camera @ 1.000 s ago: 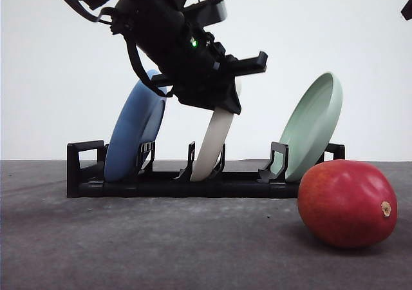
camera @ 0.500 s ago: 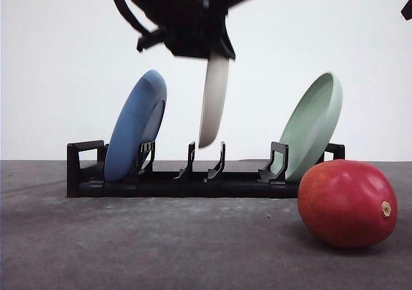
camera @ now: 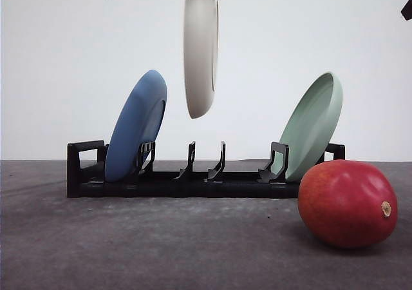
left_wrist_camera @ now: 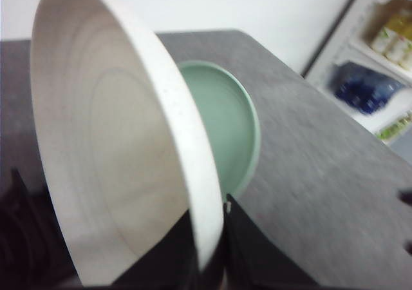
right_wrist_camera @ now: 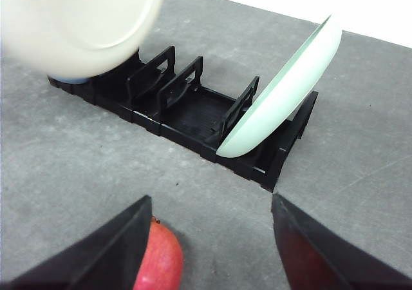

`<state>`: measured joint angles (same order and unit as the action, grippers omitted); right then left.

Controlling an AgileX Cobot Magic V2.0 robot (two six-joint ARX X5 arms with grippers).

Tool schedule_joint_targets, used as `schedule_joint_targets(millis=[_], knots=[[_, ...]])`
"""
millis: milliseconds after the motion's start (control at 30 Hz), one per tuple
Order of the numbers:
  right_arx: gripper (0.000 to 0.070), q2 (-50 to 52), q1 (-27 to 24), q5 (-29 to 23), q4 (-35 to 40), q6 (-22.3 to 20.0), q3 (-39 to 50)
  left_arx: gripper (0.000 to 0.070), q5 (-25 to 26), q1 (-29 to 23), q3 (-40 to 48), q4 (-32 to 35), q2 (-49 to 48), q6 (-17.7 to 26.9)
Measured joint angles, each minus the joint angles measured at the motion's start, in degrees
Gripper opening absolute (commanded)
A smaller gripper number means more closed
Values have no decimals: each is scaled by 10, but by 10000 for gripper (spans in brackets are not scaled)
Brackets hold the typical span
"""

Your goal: Place pomegranate in white plate

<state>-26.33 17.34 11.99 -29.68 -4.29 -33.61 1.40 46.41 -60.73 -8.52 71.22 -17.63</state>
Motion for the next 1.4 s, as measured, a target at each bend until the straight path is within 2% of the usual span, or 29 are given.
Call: schedule_joint_targets(millis=[133, 367, 467, 567, 733, 833, 967, 1100, 1267, 1400], knots=[[377, 0, 0, 0, 0, 0, 0, 10, -20, 36, 7, -40, -45, 0], [377, 0, 0, 0, 0, 0, 0, 10, -113, 120, 144, 39, -153, 7], [377, 0, 0, 0, 0, 0, 0, 10, -145, 146, 196, 36, -181, 25], [377, 0, 0, 0, 0, 0, 0, 10, -166, 171, 210, -7, -188, 64], [377, 0, 0, 0, 0, 0, 0, 10, -173, 198, 210, -95, -164, 169], [377, 0, 0, 0, 0, 0, 0, 9, -176, 216, 210, -118, -127, 230], [377, 0, 0, 0, 0, 0, 0, 9, -185, 242, 210, -115, -68, 297], [377, 0, 0, 0, 0, 0, 0, 9, -228, 264, 210, -102, 3, 350], [377, 0, 0, 0, 0, 0, 0, 9, -277, 280, 210, -100, 73, 395], [377, 0, 0, 0, 0, 0, 0, 10, -288, 283, 209, -96, 109, 411]])
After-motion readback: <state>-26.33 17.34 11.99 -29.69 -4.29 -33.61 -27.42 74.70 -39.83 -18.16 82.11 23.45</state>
